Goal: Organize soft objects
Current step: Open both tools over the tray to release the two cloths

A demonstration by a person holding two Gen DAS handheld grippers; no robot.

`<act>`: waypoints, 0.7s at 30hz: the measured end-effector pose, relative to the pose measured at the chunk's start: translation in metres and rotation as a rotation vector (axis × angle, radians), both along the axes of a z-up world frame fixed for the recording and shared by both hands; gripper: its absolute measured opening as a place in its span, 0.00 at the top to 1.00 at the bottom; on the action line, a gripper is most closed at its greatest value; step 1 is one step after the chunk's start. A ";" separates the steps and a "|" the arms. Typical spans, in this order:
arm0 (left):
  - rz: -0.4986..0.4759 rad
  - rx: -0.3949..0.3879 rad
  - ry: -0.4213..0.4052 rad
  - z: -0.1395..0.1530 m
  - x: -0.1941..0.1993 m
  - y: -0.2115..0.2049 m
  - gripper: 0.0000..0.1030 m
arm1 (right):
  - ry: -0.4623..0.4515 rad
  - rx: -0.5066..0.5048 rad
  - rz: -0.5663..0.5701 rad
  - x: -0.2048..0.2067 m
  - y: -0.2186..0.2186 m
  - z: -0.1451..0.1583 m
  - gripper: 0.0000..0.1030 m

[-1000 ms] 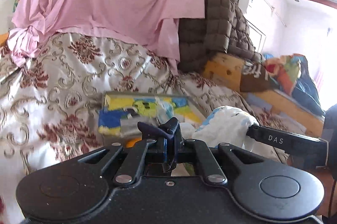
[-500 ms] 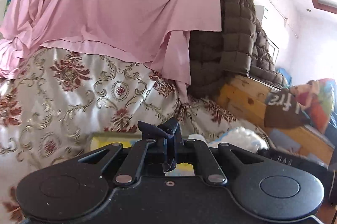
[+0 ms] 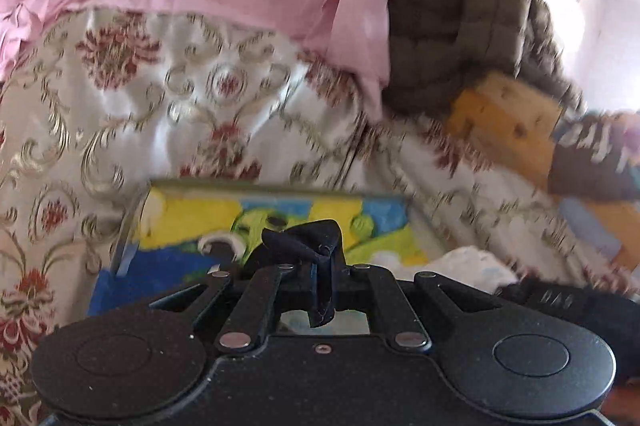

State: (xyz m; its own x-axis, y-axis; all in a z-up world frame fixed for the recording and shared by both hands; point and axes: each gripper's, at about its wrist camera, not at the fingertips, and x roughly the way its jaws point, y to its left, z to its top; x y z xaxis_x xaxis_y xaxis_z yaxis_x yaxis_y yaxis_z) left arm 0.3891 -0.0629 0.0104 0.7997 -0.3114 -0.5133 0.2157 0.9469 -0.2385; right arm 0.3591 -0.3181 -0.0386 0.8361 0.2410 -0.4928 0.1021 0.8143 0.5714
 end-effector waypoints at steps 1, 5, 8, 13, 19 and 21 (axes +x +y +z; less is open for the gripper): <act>0.001 0.005 0.021 -0.004 0.001 0.000 0.94 | 0.009 -0.003 0.003 0.000 0.000 0.000 0.78; 0.016 0.023 0.074 -0.013 0.000 0.004 0.94 | 0.024 -0.009 0.013 -0.003 0.001 0.001 0.67; 0.014 0.071 0.082 -0.016 -0.004 0.001 0.88 | 0.032 -0.012 0.016 -0.004 0.001 0.003 0.59; 0.021 0.086 0.086 -0.011 -0.014 0.000 0.85 | 0.028 0.008 0.024 -0.014 -0.001 0.011 0.46; 0.037 0.089 0.070 0.005 -0.032 0.002 0.77 | -0.009 0.001 0.025 -0.036 -0.004 0.031 0.30; 0.047 0.085 0.050 0.014 -0.042 0.004 0.70 | -0.029 -0.018 0.028 -0.045 -0.003 0.041 0.27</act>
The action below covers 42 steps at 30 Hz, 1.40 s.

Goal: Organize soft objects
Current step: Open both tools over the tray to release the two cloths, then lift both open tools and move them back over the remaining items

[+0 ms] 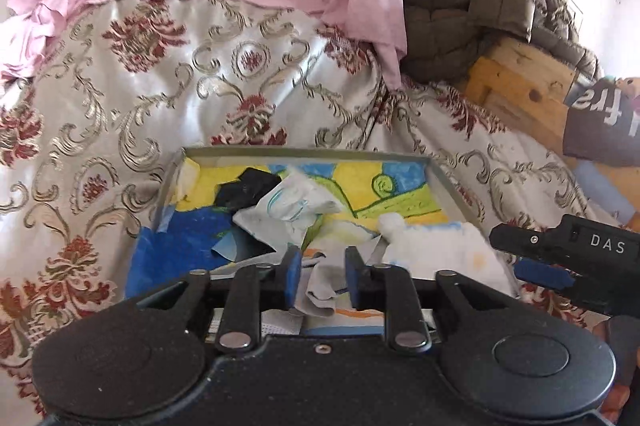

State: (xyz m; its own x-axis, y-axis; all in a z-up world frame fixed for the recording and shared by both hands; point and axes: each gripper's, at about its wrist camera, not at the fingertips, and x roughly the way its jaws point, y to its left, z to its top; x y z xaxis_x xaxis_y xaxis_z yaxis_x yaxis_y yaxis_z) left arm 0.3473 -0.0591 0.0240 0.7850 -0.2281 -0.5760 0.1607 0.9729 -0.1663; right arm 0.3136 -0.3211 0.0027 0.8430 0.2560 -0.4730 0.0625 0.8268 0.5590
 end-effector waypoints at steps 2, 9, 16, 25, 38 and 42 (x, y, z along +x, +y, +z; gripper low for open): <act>0.005 -0.005 -0.024 0.009 -0.012 0.003 0.65 | -0.025 -0.022 0.004 -0.011 0.001 0.011 0.21; 0.015 -0.024 -0.108 0.043 -0.060 0.013 0.46 | -0.138 -0.080 0.011 -0.060 0.005 0.051 0.08; 0.042 -0.081 -0.184 0.071 -0.118 0.028 0.25 | -0.252 -0.131 0.019 -0.120 0.009 0.075 0.00; 0.040 -0.099 -0.278 0.086 -0.193 0.034 0.11 | -0.347 -0.209 0.041 -0.193 0.025 0.079 0.00; 0.004 -0.084 -0.312 0.066 -0.286 0.041 0.01 | -0.331 -0.325 0.057 -0.276 0.051 0.053 0.00; -0.004 -0.074 -0.300 0.057 -0.304 0.048 0.01 | -0.295 -0.339 0.073 -0.290 0.058 0.044 0.00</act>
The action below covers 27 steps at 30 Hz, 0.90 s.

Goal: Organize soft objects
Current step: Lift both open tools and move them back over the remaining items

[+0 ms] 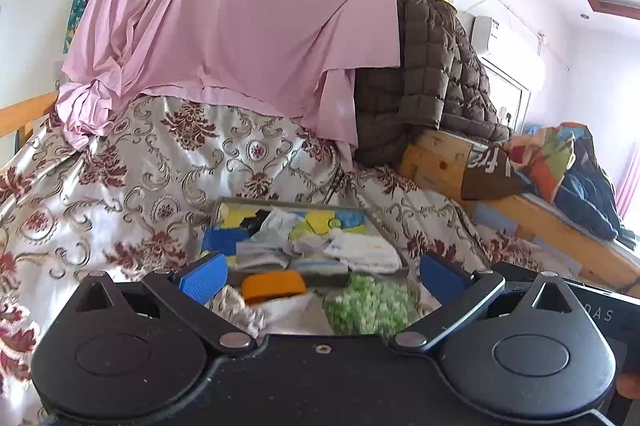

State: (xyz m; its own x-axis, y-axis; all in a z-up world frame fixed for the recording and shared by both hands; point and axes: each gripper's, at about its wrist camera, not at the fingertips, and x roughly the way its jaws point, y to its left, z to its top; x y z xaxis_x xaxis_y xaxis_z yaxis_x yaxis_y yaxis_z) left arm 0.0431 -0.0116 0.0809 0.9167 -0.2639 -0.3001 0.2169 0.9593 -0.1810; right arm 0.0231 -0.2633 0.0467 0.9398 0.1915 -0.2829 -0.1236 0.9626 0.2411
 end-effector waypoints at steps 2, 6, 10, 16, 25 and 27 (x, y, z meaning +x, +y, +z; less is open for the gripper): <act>0.003 0.014 0.001 -0.005 -0.009 0.003 0.01 | 0.021 -0.011 0.004 -0.007 0.004 -0.004 0.00; 0.019 0.024 0.015 -0.016 -0.025 0.011 0.01 | 0.047 -0.031 0.007 -0.016 0.010 -0.009 0.00; 0.037 0.035 0.034 -0.028 -0.034 0.017 0.01 | 0.082 -0.039 0.007 -0.022 0.014 -0.015 0.00; 0.055 0.078 0.133 -0.053 -0.036 0.023 0.01 | 0.191 -0.060 0.019 -0.015 0.020 -0.030 0.00; 0.092 0.113 0.257 -0.072 -0.027 0.025 0.01 | 0.287 -0.094 0.023 -0.005 0.026 -0.044 0.00; 0.111 0.127 0.282 -0.075 -0.024 0.024 0.01 | 0.299 -0.097 0.025 -0.003 0.026 -0.045 0.00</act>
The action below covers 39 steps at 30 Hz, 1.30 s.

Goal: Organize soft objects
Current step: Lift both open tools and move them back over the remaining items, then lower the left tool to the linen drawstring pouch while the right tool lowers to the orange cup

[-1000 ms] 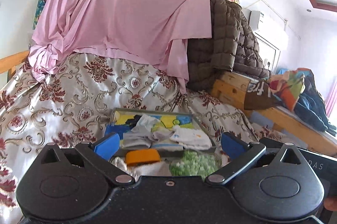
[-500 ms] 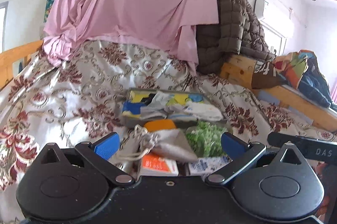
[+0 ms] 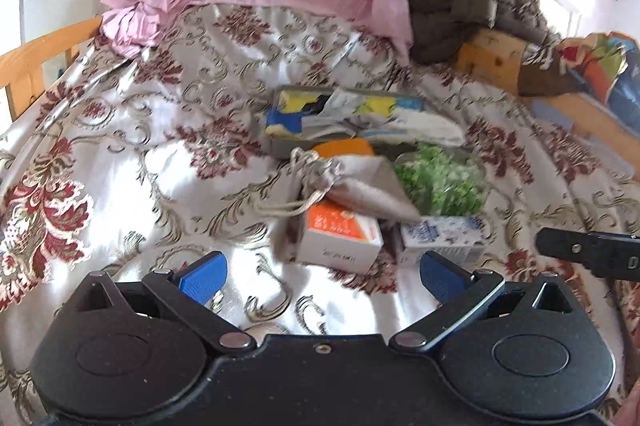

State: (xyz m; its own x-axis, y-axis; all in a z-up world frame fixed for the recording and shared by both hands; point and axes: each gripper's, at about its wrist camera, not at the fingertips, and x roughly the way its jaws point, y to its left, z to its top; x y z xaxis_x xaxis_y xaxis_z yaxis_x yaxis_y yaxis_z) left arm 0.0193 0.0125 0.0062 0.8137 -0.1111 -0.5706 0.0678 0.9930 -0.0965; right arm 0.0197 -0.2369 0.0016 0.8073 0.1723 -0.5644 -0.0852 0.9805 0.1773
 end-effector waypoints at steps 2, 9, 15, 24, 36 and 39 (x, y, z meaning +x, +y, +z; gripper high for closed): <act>0.019 0.011 0.024 -0.003 0.003 0.000 0.01 | 0.012 -0.005 0.004 0.002 0.000 -0.002 0.00; 0.063 0.043 0.075 -0.007 0.010 0.001 0.01 | 0.051 -0.034 0.029 0.008 0.007 -0.008 0.00; 0.077 -0.029 0.125 -0.009 0.016 0.008 0.01 | 0.084 -0.067 0.061 0.013 0.016 -0.015 0.00; 0.110 -0.079 0.171 -0.012 0.023 0.015 0.01 | 0.083 -0.116 0.130 0.016 0.034 -0.020 0.00; 0.105 -0.083 0.175 -0.012 0.026 0.014 0.01 | 0.048 -0.119 0.156 0.020 0.044 -0.020 0.00; 0.091 -0.070 0.161 -0.010 0.025 0.011 0.01 | 0.036 -0.113 0.150 0.020 0.044 -0.020 0.00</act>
